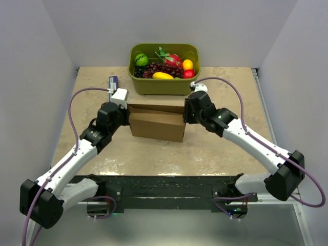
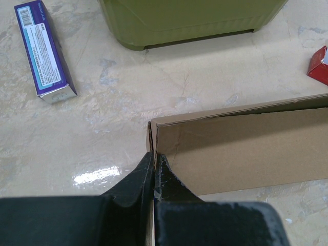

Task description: Fold the paper box

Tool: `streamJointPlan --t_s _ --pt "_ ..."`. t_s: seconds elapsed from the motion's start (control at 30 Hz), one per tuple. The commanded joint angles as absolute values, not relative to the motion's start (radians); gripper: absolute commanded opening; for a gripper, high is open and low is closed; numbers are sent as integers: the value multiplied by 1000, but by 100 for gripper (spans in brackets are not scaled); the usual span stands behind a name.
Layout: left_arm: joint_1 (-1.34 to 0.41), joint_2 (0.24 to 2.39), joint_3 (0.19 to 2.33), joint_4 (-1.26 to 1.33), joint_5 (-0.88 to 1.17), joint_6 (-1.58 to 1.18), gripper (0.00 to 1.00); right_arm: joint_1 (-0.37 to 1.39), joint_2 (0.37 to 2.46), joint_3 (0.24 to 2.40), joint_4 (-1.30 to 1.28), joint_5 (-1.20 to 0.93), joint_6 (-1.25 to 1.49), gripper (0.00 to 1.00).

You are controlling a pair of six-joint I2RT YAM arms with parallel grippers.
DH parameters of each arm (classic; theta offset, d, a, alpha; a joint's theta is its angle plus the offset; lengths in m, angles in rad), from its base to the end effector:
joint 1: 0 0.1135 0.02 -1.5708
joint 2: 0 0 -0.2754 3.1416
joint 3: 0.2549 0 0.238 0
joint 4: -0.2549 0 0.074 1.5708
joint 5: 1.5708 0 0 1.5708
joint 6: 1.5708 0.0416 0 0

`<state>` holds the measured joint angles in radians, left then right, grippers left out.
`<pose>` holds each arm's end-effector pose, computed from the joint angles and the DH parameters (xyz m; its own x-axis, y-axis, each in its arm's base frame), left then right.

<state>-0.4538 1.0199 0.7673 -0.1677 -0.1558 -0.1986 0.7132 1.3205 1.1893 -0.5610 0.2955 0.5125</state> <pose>0.1996 -0.0902 0.3017 -0.4198 -0.0121 -0.9075 0.2274 0.9666 -0.1181 0.2163 0.1711 0.3371 -0.6444 0.0628 -0.7621 -0.1610 0.9631 0.2155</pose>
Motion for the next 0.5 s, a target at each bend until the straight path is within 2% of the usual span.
streamJointPlan --t_s 0.0,0.23,0.37,0.47 --pt "-457 1040 742 -261 -117 -184 0 713 1278 1238 -545 325 505 31" --pt "-459 1043 744 -259 -117 -186 0 715 1259 1227 -549 354 500 19" --pt "-459 1046 744 -261 -114 -187 0 713 1259 1215 -549 364 499 0" --pt "-459 1048 744 -259 -109 -189 0 715 1256 1198 -555 353 499 0"
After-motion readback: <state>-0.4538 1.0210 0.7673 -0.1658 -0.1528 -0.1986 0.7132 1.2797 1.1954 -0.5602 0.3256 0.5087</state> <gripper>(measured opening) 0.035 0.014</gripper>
